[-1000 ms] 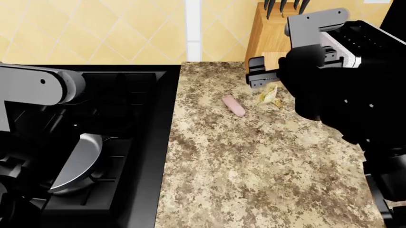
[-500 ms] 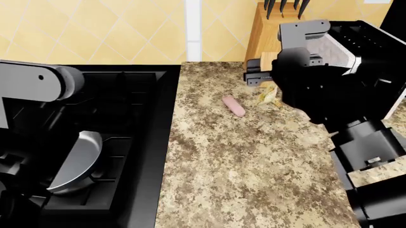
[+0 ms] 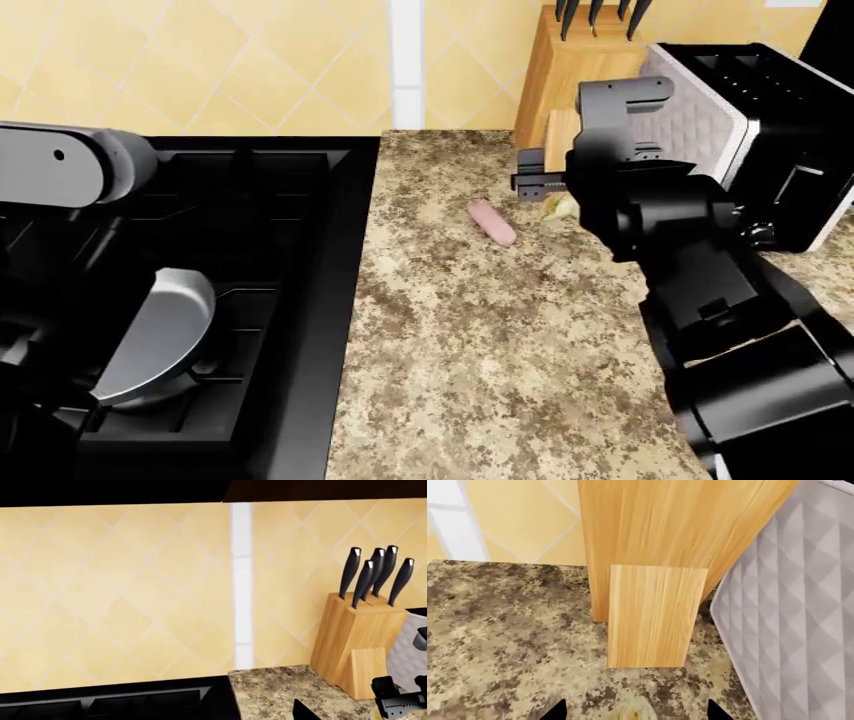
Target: Place both pans onto different burners. Then place the mushroom and the pork loin on different pans.
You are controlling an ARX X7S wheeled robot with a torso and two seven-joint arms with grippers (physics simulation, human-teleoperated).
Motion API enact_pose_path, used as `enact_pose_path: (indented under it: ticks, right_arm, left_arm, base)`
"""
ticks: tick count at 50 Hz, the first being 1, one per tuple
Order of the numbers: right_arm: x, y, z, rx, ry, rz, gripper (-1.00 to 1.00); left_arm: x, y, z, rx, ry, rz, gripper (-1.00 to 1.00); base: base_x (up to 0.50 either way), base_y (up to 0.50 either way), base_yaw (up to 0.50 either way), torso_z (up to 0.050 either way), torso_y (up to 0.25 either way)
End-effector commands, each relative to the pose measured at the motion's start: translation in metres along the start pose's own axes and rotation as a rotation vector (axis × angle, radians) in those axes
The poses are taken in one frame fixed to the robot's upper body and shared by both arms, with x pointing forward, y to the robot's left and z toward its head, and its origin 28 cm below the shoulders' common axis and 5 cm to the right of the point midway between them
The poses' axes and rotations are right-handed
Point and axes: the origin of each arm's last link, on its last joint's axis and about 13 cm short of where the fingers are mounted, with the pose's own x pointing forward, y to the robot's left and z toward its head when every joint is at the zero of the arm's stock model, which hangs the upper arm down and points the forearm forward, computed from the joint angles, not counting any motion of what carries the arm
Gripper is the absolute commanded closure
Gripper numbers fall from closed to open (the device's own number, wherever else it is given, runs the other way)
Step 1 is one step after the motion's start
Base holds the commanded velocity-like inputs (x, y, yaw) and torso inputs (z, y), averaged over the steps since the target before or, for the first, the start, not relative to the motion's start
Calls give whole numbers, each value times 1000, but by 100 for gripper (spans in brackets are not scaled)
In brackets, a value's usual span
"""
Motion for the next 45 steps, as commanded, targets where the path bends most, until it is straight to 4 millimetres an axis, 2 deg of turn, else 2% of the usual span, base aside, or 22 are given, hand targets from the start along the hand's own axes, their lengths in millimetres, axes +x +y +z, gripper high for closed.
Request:
enact_pose_path:
  ticks: [1,35,42,45]
  right_arm:
    - [4,3,-12,-11,34,-3,-100]
    - [5,6,-19,-19,56,-3,-100]
    - [6,7,-22,-18,61,-2,-100]
    - [6,6,-22,-17,62,-2,-100]
  left_arm:
    - [0,1,0,-7,-6,7,-100]
    - [0,2,1,-1,-30,22,-100]
    - [0,2,0,5,-34,23,-100]
    - [0,2,0,-11,-29,25,-100]
  base:
    - [0,0,0,0,0]
    - [0,0,0,0,0]
    - [0,0,0,0,-247]
    - [0,0,0,0,0]
